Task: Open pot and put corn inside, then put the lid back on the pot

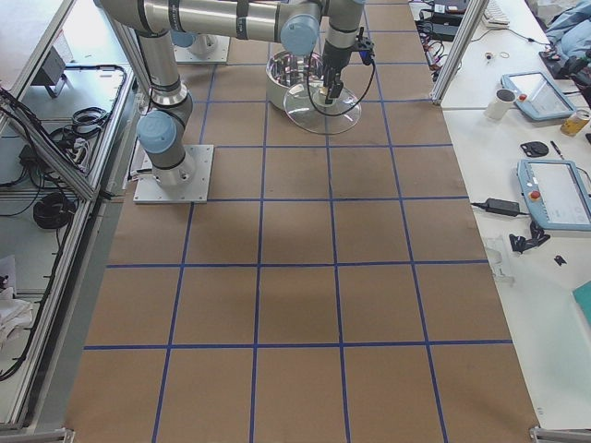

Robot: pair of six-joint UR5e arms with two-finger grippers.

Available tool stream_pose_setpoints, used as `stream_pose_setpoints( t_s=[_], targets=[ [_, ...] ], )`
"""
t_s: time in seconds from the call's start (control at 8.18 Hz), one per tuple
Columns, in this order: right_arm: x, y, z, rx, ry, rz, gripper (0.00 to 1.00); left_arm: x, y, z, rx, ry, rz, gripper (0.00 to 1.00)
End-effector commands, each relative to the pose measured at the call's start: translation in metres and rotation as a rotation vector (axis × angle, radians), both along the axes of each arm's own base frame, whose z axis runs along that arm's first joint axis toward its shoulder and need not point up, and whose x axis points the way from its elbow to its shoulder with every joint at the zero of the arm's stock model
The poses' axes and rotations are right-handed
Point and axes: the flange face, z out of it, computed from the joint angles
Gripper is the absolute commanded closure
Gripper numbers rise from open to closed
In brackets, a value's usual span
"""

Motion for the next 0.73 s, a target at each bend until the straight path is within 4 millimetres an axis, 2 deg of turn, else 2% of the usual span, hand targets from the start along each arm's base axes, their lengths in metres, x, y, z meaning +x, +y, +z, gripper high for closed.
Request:
stream_pose_setpoints(
  t_s=[0.0,0.12,0.24,0.37,0.49,0.61],
  targets=[
    [-0.005,0.001,-0.002,0.008,0.0,-0.004,1.0,-0.032,-0.012,-0.034,0.006,0.011,-0.021,1.0],
    [-0.005,0.001,-0.002,0.007,-0.002,-0.009,1.0,-0.045,-0.022,-0.051,-0.002,0.045,-0.019,1.0],
    [-0.005,0.001,-0.002,0.007,-0.002,-0.009,1.0,-0.054,-0.037,-0.063,-0.05,0.06,0.026,1.0],
    [-0.005,0.001,-0.002,0.007,-0.002,-0.011,1.0,-0.057,-0.043,-0.079,-0.04,0.057,0.022,1.0],
    [-0.005,0.001,-0.003,0.008,-0.004,-0.012,1.0,-0.061,-0.043,-0.088,-0.023,0.052,0.015,1.0],
    [-0.005,0.001,-0.003,0.008,-0.005,-0.015,1.0,-0.063,-0.04,-0.089,-0.012,0.047,0.01,1.0]
  ],
)
